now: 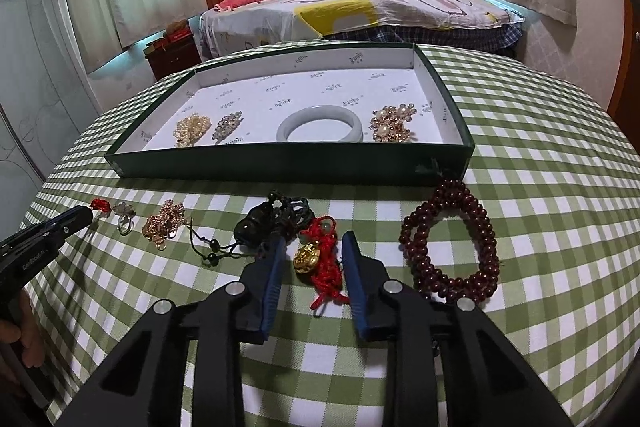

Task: Organize jewelry
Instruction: 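Grasp the red flower pin with the left tool while the right tool grasps the red tassel charm, then carry the pin and tassel into the green box and open both tools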

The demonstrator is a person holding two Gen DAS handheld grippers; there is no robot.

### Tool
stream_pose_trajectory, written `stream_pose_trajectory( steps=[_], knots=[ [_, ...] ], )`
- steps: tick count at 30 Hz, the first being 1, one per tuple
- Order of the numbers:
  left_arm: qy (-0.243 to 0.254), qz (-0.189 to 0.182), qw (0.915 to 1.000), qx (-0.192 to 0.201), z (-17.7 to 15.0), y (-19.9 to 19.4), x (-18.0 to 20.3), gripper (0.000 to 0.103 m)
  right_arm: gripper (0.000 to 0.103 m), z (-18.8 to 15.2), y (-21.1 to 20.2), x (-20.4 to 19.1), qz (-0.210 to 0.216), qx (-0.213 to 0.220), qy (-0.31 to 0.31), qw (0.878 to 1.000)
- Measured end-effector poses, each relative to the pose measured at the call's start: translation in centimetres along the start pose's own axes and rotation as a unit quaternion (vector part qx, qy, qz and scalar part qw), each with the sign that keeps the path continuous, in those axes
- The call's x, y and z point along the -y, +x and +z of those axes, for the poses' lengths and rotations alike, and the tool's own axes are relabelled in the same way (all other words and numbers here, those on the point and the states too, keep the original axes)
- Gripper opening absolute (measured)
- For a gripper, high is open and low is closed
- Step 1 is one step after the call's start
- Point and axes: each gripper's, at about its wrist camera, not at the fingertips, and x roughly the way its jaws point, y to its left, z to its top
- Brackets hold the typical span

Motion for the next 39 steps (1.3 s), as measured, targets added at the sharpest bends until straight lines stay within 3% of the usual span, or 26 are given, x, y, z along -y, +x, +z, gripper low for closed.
stream_pose_trajectory(
  steps=[7, 24, 39],
  knots=[
    [0.0, -0.001, 1.0, 0.0, 0.0, 0.0, 0.1, 0.013, 0.017, -0.3, -0.1, -0.2, -0.01, -0.001, -0.015, 1.0],
    [0.0, -0.002, 0.9999, 0.011, 0.0, -0.5, 0.3, 0.013, 0.016, -0.6, -1.0, -0.4, -0.012, 0.013, -0.02, 1.0],
    [-0.003, -0.022, 0.9984, 0.051, 2.4, -3.0, 1.4, 0.013, 0.016, 1.3, -2.8, -0.8, -0.006, 0.049, -0.021, 0.999]
  ],
)
